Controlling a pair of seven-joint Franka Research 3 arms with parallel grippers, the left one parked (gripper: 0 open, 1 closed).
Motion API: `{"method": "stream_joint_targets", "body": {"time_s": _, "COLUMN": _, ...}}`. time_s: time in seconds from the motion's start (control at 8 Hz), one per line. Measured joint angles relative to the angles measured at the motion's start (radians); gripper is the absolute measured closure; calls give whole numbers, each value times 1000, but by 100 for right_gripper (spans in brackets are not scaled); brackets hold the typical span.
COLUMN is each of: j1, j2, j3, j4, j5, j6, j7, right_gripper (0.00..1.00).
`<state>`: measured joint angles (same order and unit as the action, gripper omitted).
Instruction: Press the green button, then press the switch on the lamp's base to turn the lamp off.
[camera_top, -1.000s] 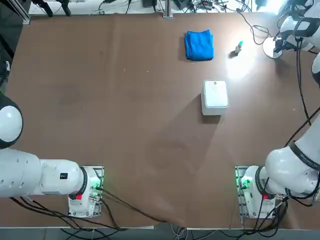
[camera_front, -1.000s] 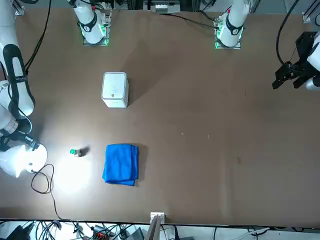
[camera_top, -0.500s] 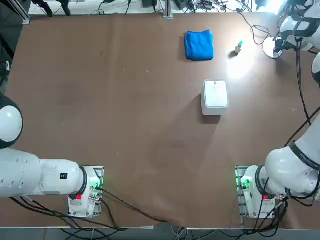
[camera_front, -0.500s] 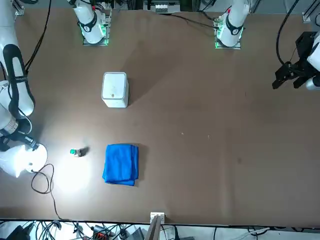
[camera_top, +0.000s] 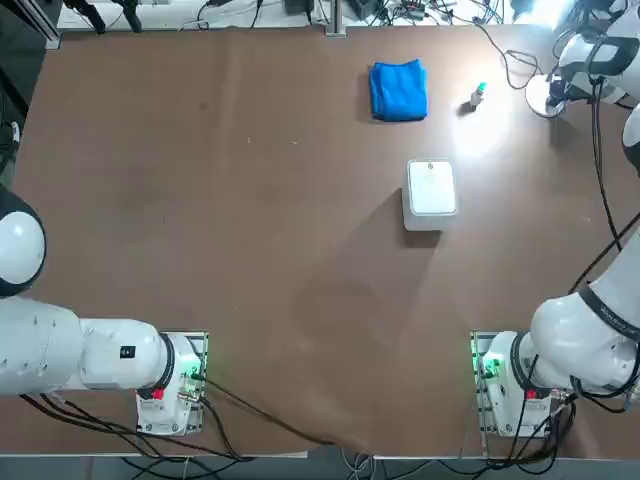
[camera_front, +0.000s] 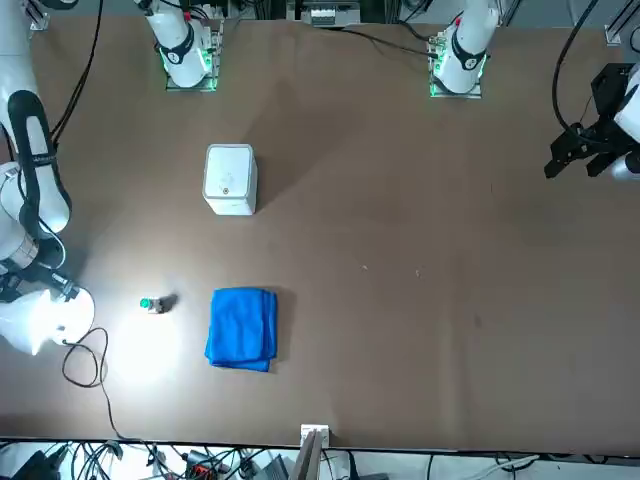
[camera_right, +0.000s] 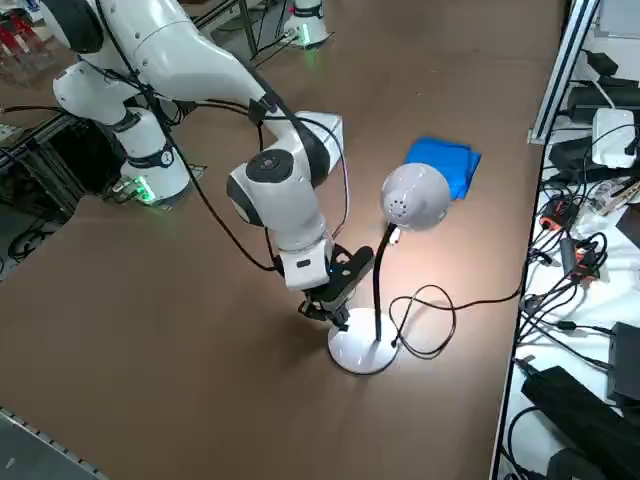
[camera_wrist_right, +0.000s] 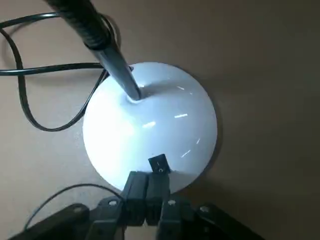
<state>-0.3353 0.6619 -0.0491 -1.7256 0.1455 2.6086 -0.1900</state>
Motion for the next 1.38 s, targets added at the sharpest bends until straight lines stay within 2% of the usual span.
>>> {"method": "stream_joint_targets", "body": {"time_s": 0.5, "j1": 1, "j2": -2, "j3": 1, "j4": -25, "j5": 0, "j6": 41, "j7": 7, "right_gripper": 98}}
{"method": "stream_joint_targets", "body": {"time_s": 0.75, "j1": 7, "j2": -10, "j3": 1, "j4": -22, "j5": 1, "j6": 5, "j7": 21, "right_gripper": 98}}
{"method": "stream_joint_targets", "body": {"time_s": 1.0, "j1": 12, "j2": -90, "j3": 0, "j4": -7, "j5": 3, "j6": -212, "j7": 35, "right_gripper": 98}}
{"method": "stream_joint_targets", "body": {"time_s": 1.38, "j1": 7, "j2": -301, "j3": -13, "j4": 1, "j5": 4, "j6": -634, "j7": 51, "right_gripper": 97}}
